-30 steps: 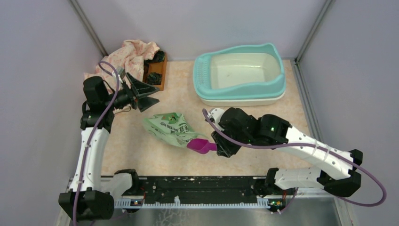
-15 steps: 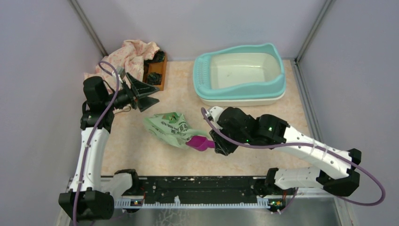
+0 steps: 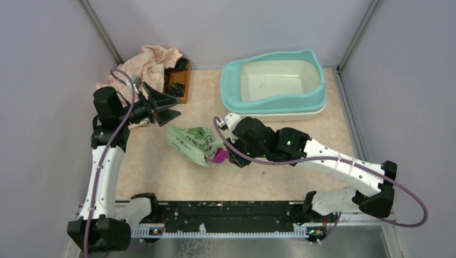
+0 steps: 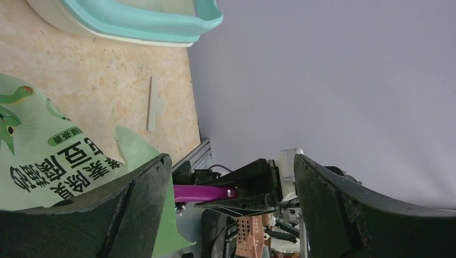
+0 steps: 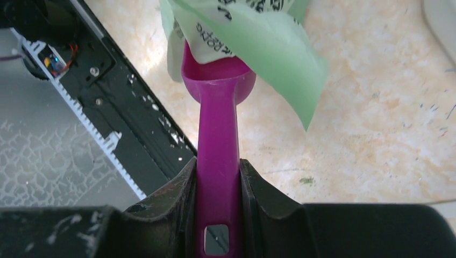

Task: Fill the litter box with clean litter
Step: 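Scoop the cat litter from the cat litter bag.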

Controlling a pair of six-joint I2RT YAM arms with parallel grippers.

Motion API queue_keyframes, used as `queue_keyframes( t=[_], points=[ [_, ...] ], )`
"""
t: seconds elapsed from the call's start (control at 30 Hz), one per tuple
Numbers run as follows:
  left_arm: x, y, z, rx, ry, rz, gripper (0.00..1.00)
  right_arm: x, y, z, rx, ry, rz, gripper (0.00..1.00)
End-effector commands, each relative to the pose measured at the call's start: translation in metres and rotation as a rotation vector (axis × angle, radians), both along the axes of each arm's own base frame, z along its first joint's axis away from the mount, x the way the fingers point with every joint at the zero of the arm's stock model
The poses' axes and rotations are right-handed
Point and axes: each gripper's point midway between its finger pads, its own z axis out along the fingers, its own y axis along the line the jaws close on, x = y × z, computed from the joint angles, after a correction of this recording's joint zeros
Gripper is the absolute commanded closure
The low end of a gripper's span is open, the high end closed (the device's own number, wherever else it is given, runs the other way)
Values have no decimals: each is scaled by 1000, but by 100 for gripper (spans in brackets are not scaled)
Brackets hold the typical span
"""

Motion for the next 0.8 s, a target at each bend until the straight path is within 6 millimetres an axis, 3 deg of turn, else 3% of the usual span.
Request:
queue_keyframes(
  t=[0.0, 0.17, 0.47, 0.77],
  points=[
    [0, 6, 10, 25, -84, 27, 11, 33, 26, 68, 186, -217, -44, 100],
    [4, 19, 0, 38, -76, 87, 11, 53, 31, 78, 178, -316, -79, 100],
    [9, 30, -22, 86, -44, 94, 1, 42, 38, 30, 166, -256, -18, 100],
    [17, 36, -39, 47, 192, 129, 1, 36, 32, 18, 151, -230, -9, 100]
  ],
)
